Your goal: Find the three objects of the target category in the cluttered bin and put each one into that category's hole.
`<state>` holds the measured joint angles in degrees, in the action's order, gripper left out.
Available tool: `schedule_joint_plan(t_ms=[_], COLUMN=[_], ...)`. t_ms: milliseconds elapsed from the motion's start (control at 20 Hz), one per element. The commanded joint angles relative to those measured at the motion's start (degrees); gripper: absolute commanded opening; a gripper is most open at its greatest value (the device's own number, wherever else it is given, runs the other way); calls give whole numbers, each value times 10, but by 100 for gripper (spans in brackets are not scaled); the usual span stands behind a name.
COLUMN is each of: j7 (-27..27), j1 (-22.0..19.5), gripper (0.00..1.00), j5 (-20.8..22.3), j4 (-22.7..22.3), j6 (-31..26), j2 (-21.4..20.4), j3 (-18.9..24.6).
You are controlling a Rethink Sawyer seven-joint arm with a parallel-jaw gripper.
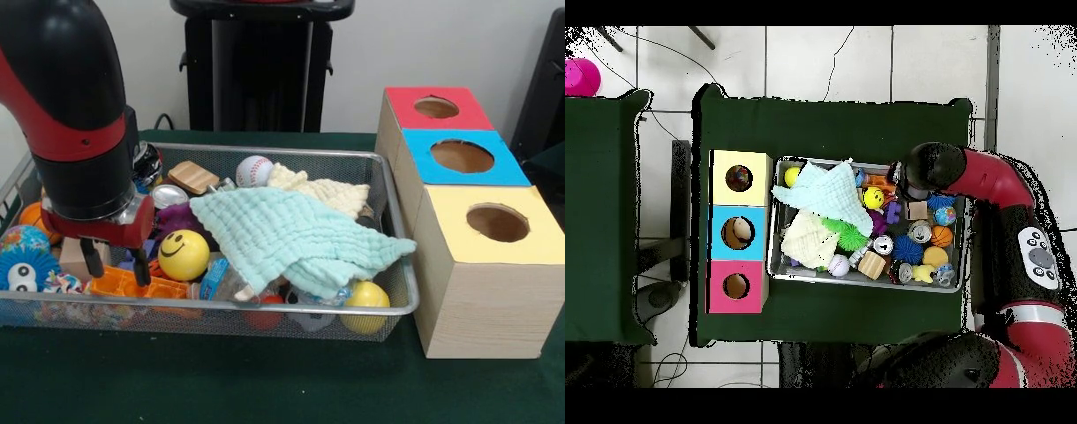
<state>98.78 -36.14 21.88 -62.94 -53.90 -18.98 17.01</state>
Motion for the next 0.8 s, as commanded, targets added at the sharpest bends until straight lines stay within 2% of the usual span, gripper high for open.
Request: schedule_joint_plan(t_ms=[50,250,350,600,800], j7=[-152,-158,-160,-155,-158], j1=[0,-1,-1,-1,-2], gripper=[100,100,100,100,100], j5=[40,41,45,45,39], j4=[19,24,36,33,15], j6=[-48,-71,-70,-59,-79], j2=[18,4,14,31,2], j3=[29,26,27,31,28])
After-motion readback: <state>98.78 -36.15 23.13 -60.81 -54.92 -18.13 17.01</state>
